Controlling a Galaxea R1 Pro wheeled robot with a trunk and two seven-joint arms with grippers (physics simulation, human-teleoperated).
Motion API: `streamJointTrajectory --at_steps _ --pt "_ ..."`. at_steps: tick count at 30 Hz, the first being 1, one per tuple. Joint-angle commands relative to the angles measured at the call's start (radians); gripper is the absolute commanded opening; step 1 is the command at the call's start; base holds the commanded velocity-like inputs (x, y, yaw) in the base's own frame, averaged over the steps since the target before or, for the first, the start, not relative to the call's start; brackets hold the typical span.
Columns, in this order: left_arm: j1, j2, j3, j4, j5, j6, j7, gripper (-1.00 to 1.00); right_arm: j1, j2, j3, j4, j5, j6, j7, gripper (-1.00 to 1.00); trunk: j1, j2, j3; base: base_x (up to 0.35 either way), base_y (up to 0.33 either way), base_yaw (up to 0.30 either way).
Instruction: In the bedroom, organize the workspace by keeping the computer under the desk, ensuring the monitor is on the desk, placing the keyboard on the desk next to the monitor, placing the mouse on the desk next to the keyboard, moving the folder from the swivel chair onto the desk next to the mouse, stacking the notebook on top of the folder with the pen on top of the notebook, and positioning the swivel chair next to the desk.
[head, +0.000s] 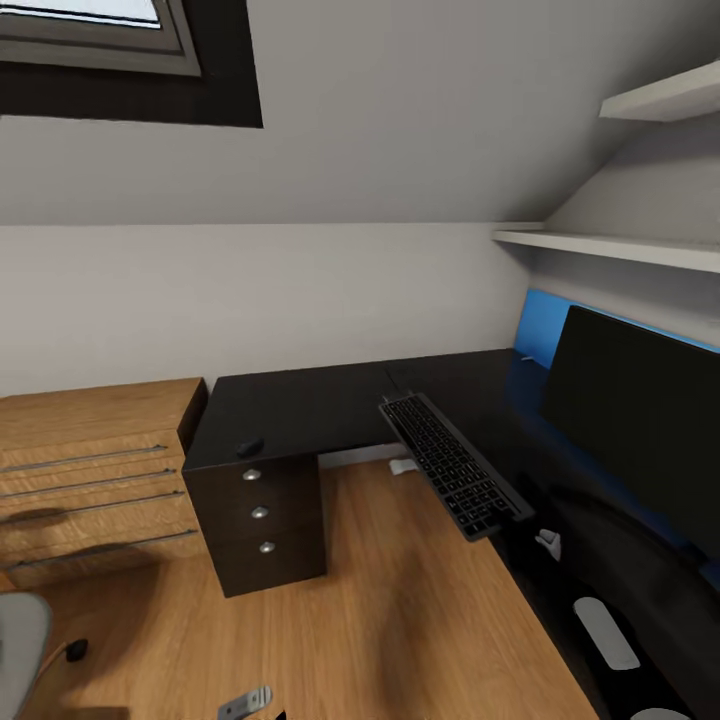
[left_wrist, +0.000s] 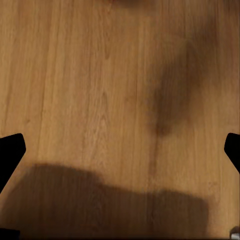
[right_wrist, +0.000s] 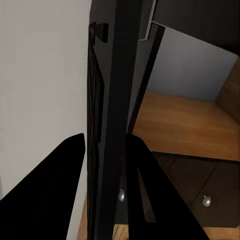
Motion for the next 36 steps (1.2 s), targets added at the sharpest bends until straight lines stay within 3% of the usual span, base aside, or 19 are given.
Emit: streamJointTrajectory --at_steps 1,7,23,36 --pt "-0.001 0.001 -0.007 0.001 0.010 -0.005 0.000 1.00 -0.001 0.005 -0.002 0.000 -0.008 0.004 -0.005 -1.00 0.000 -0.001 -0.001 -0.061 -0.030 0.000" --pt "-0.001 0.001 -0.007 0.001 0.010 -0.005 0.000 1.00 -0.001 0.014 -0.004 0.000 -0.009 -0.004 -0.033 -1.00 0.000 -0.001 -0.001 -0.025 -0.012 0.000" --pt "-0.001 0.001 -0.008 0.012 0.010 -0.005 0.000 1.00 -0.001 0.016 -0.006 0.000 -0.015 -0.005 -0.032 -1.00 0.000 -0.001 0.000 -0.002 -0.001 0.006" --pt "-0.001 0.001 -0.008 0.012 0.010 -0.005 0.000 1.00 -0.001 0.022 -0.006 -0.001 -0.016 -0.004 -0.035 -1.00 0.000 -0.001 0.000 0.000 0.000 0.197"
